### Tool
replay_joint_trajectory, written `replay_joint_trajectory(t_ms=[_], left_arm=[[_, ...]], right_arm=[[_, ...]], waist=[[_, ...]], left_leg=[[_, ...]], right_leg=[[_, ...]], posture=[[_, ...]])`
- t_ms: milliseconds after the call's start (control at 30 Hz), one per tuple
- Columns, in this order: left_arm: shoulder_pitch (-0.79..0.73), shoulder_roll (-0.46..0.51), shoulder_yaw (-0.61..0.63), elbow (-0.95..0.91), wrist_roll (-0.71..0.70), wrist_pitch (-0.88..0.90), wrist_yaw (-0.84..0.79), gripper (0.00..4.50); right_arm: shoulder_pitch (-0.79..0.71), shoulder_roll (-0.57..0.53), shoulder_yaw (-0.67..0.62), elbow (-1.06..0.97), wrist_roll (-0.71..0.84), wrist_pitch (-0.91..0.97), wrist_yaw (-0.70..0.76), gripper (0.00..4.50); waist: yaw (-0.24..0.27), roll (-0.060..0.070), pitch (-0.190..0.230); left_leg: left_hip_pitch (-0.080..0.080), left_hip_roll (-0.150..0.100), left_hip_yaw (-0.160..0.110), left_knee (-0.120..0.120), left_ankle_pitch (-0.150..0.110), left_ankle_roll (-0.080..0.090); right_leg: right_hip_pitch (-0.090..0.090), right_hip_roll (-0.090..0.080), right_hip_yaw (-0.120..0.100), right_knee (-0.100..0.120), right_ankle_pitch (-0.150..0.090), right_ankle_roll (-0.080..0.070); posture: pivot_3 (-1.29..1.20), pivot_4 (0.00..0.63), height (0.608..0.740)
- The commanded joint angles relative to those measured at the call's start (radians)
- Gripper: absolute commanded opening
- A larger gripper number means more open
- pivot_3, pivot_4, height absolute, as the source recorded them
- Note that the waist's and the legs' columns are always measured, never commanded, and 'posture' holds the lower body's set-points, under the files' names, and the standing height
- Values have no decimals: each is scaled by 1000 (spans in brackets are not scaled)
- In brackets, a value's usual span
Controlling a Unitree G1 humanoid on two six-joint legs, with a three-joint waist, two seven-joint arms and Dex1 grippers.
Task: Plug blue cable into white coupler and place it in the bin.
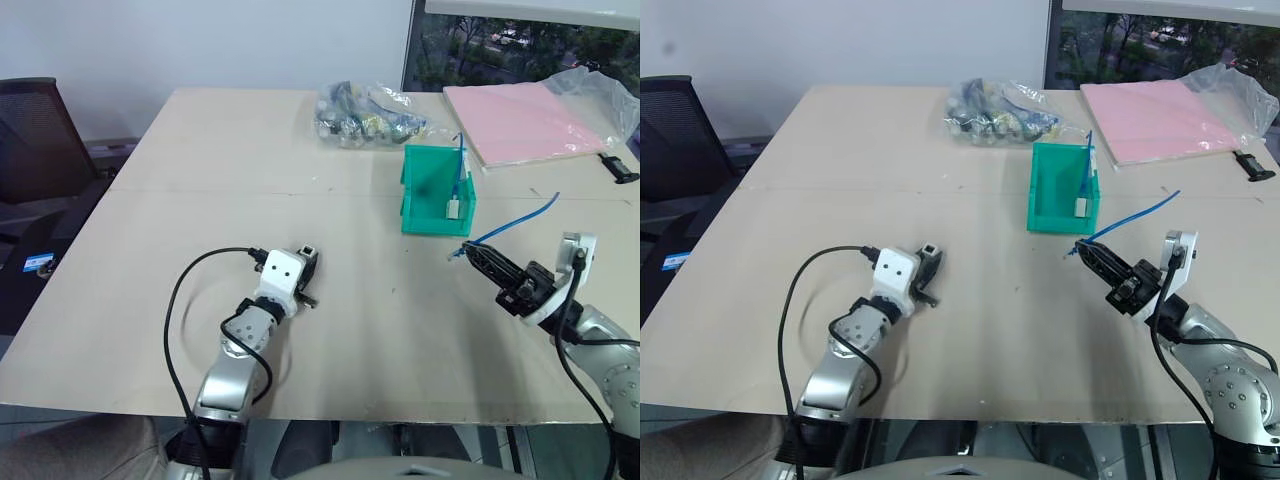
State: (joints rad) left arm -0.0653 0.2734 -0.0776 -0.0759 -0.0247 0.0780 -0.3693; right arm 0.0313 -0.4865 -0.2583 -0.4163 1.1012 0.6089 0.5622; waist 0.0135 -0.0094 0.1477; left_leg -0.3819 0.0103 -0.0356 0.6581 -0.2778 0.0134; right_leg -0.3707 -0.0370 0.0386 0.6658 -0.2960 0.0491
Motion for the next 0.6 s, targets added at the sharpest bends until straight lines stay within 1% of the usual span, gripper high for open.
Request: replay_joint_trajectory(t_ms=[33,133,200,233,267,333,400,467,600], left_arm=[[-58,27,-41,79,-121,-14,-233,556],[-150,41,-77,165,-193,-24,-434,556],[-246,35,-112,263,-235,-31,-601,556],[-305,29,-140,330,-247,-44,-709,556],[-353,24,-163,391,-247,-64,-790,556],[-458,4,-203,541,-209,-151,-901,556],[-568,-27,-225,704,-180,-223,-990,556],[-655,-54,-232,837,-162,-283,-1059,556],[-764,-86,-227,1027,-108,-403,-1105,556]], right_arm=[[-60,-5,36,-72,-53,-22,-3,0],[-107,-25,119,-89,-174,-54,34,0],[-145,-38,196,-78,-282,-108,94,0],[-166,-51,243,-62,-344,-144,136,0],[-180,-56,274,-43,-391,-178,170,0],[-206,-61,318,10,-464,-236,224,0],[-235,-66,354,68,-531,-296,279,0],[-259,-62,375,115,-579,-342,315,0],[-267,-55,382,169,-619,-380,350,0]], waist=[[2,1,-1],[1,1,-1],[1,1,-1],[1,1,0],[-1,1,0],[-3,1,0],[-4,0,0],[-4,0,0],[-6,-1,1]], left_leg=[[0,0,0,0,0,0],[-1,-2,-1,1,0,0],[-3,-3,-2,3,0,0],[-4,-4,-2,3,0,0],[-5,-5,-3,5,0,0],[-10,-5,-3,9,0,0],[-14,-5,-2,11,0,0],[-15,-5,-2,11,0,0],[-16,-5,-3,11,0,0]], right_leg=[[0,0,-1,0,0,0],[0,0,-4,0,0,0],[0,0,-5,-1,0,0],[-1,0,-6,-1,0,0],[-1,0,-7,-1,0,0],[-4,1,-9,-1,0,0],[-6,2,-11,-1,0,1],[-6,2,-12,-1,0,1],[-6,2,-12,-1,0,1]], posture=[[0,150,740],[0,150,740],[0,150,740],[0,150,740],[0,150,740],[0,150,740],[0,150,740],[0,150,740],[0,150,740]])
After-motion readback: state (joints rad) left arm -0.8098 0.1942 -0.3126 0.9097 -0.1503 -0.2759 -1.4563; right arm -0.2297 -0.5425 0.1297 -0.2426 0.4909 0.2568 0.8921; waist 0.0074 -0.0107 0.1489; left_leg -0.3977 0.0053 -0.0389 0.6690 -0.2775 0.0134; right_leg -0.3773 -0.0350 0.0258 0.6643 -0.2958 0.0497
